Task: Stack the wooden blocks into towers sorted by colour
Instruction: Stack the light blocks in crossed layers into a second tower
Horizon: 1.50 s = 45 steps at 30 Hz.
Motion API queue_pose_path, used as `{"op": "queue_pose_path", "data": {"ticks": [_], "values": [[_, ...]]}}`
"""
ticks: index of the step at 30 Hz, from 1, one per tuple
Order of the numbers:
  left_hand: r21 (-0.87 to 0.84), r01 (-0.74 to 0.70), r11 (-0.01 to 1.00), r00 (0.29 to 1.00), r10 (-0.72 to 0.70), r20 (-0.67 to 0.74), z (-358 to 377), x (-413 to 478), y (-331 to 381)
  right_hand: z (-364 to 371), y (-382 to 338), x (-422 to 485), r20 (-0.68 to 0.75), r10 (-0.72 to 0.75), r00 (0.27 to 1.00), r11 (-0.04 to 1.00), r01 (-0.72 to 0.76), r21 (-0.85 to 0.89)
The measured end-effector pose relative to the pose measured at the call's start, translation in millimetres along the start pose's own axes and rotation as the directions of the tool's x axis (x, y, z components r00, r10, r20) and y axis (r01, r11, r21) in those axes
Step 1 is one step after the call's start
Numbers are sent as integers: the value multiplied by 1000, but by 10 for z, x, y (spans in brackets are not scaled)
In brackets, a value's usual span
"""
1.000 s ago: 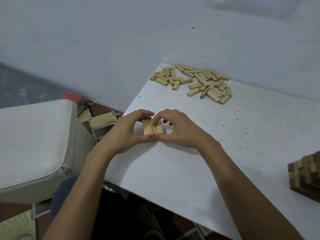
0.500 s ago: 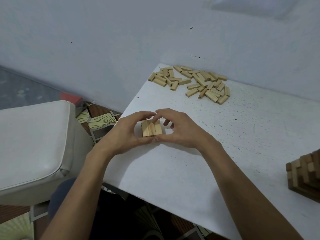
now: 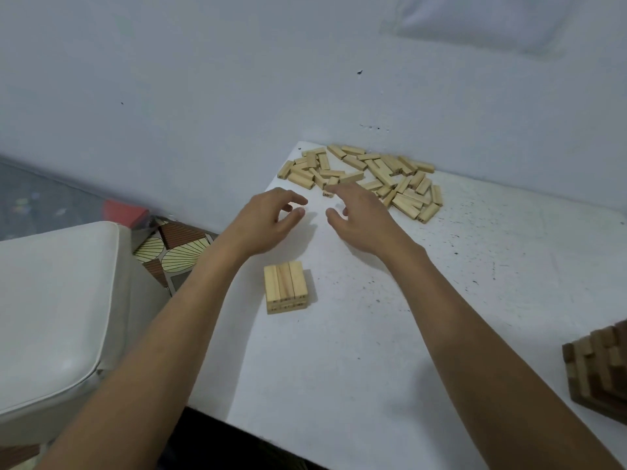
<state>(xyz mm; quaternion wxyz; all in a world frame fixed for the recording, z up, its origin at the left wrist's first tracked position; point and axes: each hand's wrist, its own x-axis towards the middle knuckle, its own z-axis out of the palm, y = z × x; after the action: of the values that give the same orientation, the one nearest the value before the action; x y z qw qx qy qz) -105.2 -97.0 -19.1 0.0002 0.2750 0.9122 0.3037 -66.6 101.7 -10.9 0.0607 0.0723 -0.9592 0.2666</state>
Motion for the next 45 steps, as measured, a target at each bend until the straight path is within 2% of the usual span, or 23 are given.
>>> {"op": "queue_pose_path", "data": {"ticks": [5, 8, 12, 16, 19, 23, 27, 29, 32, 35, 37, 40, 45], "values": [[224, 4, 975, 1000, 0, -16, 115, 404, -241, 178, 88, 402, -12, -34, 999, 980, 31, -198], [299, -30, 954, 998, 44, -40, 151, 549, -325, 281, 110, 528, -6, -20, 1000, 947, 17, -320], [391, -53, 919, 997, 74, -37, 186, 694, -358, 348, 126, 616, -107, -52, 993, 912, 4, -411], [406, -132, 904, 988, 154, -23, 193, 765, -388, 394, 173, 639, -218, -120, 969, 893, 9, -449], [400, -139, 906, 985, 167, -35, 179, 797, -390, 403, 193, 612, -303, -164, 939, 905, 20, -426], [459, -127, 879, 989, 146, -5, 112, 806, -308, 419, 202, 546, -323, -180, 929, 921, 44, -387], [513, -100, 853, 995, 79, 62, 66, 755, -170, 374, 180, 400, -393, -159, 906, 964, 57, -260], [510, -107, 854, 994, 76, 80, 60, 721, -115, 329, 153, 281, -380, -126, 916, 986, 72, -152], [424, -116, 898, 991, 78, 107, 58, 641, -30, 257, 108, 69, -361, -34, 932, 998, 48, 28], [246, -66, 967, 991, 34, 129, 60, 523, 138, 184, 79, -158, -329, 88, 940, 988, -40, 149], [169, -44, 985, 986, 16, 165, 73, 433, 295, 125, 67, -317, -297, 126, 947, 984, -83, 155], [167, -23, 986, 980, -11, 197, 123, 311, 555, 34, 78, -563, -260, 153, 953, 987, -134, 90], [131, 37, 991, 987, -57, 152, 319, 50, 1070, -81, 200, -1015, -213, 236, 948, 971, -239, 14]]}}
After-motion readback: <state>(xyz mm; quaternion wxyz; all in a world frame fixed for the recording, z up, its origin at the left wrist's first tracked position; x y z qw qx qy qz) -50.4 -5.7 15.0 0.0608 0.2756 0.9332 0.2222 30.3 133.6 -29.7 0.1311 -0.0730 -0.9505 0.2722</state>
